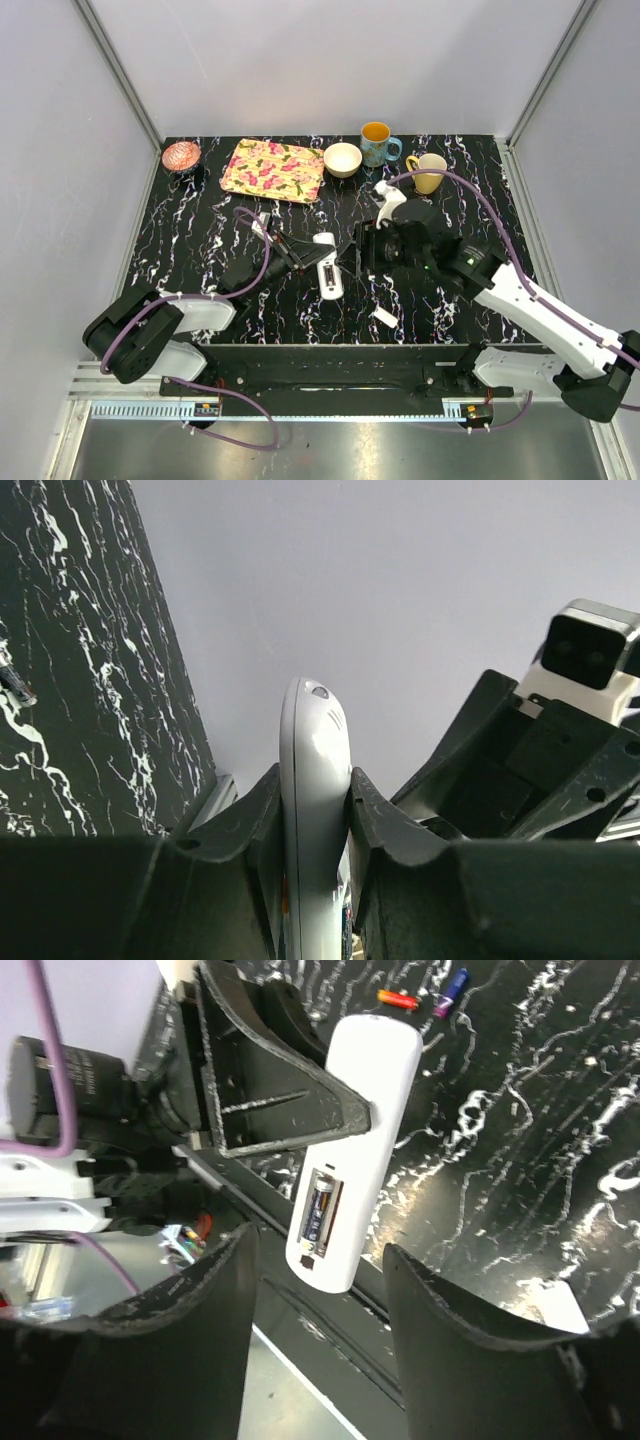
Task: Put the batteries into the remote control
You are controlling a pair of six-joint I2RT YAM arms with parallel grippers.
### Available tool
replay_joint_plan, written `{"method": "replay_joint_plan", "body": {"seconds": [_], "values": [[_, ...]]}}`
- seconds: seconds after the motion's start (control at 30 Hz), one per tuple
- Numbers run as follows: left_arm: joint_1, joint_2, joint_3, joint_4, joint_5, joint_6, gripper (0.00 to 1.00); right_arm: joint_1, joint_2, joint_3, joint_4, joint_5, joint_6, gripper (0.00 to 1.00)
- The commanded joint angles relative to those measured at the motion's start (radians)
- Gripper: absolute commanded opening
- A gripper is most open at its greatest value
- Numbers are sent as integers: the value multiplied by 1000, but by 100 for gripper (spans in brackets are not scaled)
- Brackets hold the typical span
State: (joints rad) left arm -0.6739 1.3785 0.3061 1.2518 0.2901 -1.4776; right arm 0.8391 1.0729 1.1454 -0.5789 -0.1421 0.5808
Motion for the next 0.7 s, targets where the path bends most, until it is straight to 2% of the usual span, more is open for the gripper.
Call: {"method": "replay_joint_plan", "body": {"seconds": [0.0, 0.07, 0.1, 0.13, 0.17, 0.2, 0.23, 0.4, 0.47, 0.63, 0.67], "values": [[2, -21, -15, 248, -77, 66, 0, 61, 56, 106, -228, 292, -81, 58], [2, -22, -39, 276, -81, 53, 0, 61, 44, 100, -233, 378, -87, 56], [2, -30, -42, 278, -77, 50, 0, 61, 27, 90, -225, 466, -91, 62], [2, -33, -53, 279, -71, 43, 0, 60, 18, 61, -214, 484, -101, 71], [2, -36, -58, 282, -68, 40, 0, 57, 9, 45, -175, 477, -114, 73], [2, -42, -65, 288, -63, 36, 0, 52, -4, 33, -159, 431, -122, 44], [2, -45, -80, 303, -63, 27, 0, 37, -5, 14, -142, 429, -105, 0], [2, -84, -125, 316, -72, 22, 0, -15, 4, -29, -92, 296, -62, 0], [2, -96, -147, 314, -78, 20, 0, -21, -10, -56, -73, 324, -36, 0], [4, -133, -182, 307, -98, 20, 0, -21, -93, -96, -32, 527, 1, 0], [4, -136, -186, 305, -101, 23, 0, -23, -97, -99, 6, 483, -51, 9]]}}
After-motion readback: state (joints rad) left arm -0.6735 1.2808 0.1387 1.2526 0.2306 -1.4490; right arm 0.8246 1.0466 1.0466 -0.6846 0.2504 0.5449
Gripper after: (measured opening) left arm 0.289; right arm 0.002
